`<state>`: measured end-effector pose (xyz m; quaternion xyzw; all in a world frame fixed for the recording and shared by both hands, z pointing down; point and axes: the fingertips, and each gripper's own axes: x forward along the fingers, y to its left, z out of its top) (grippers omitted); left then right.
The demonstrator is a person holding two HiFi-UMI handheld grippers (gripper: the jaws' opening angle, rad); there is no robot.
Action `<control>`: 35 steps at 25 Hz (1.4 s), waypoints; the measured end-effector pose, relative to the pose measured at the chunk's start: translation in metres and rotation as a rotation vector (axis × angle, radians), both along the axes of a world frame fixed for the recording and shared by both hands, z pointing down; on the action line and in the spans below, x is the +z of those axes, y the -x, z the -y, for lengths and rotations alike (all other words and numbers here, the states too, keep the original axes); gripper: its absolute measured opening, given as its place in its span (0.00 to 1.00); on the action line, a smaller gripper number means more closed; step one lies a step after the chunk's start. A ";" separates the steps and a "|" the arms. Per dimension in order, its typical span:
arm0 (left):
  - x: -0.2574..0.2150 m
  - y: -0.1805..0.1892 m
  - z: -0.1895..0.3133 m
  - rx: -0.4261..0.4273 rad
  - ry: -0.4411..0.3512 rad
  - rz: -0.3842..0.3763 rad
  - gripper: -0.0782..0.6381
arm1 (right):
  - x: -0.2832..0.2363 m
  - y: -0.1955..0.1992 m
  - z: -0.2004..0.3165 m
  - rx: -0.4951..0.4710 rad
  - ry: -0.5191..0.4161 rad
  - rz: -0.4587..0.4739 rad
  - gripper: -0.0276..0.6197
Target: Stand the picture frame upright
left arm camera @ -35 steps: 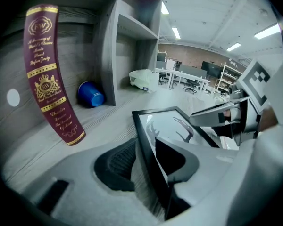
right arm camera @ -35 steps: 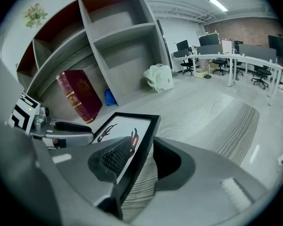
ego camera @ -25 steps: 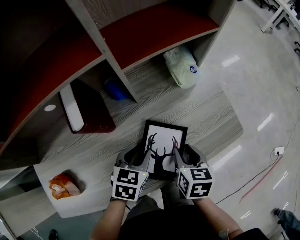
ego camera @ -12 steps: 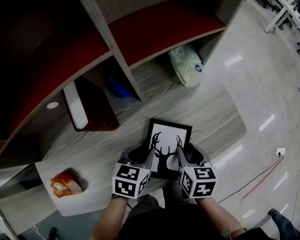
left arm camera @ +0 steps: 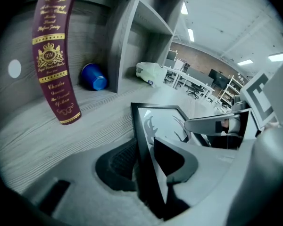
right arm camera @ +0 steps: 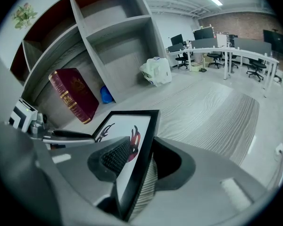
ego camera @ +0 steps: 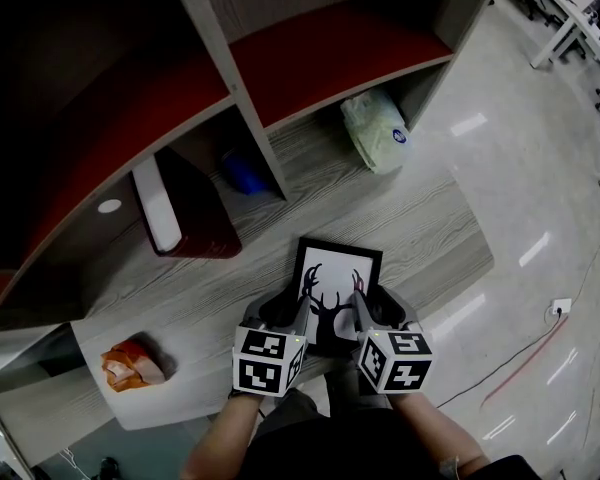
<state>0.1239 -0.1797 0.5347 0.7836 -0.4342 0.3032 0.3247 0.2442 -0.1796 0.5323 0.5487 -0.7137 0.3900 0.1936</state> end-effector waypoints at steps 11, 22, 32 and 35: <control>-0.015 0.009 -0.004 -0.047 -0.054 0.001 0.26 | -0.013 0.004 -0.004 0.039 -0.043 0.000 0.20; -0.041 0.023 -0.009 -0.085 -0.126 -0.018 0.25 | -0.037 0.014 -0.008 0.049 -0.100 0.000 0.18; -0.067 0.033 -0.008 -0.121 -0.197 -0.030 0.23 | -0.064 0.023 -0.003 0.024 -0.169 -0.004 0.18; -0.076 0.037 -0.007 -0.135 -0.220 -0.030 0.23 | -0.072 0.027 0.001 0.014 -0.193 -0.003 0.18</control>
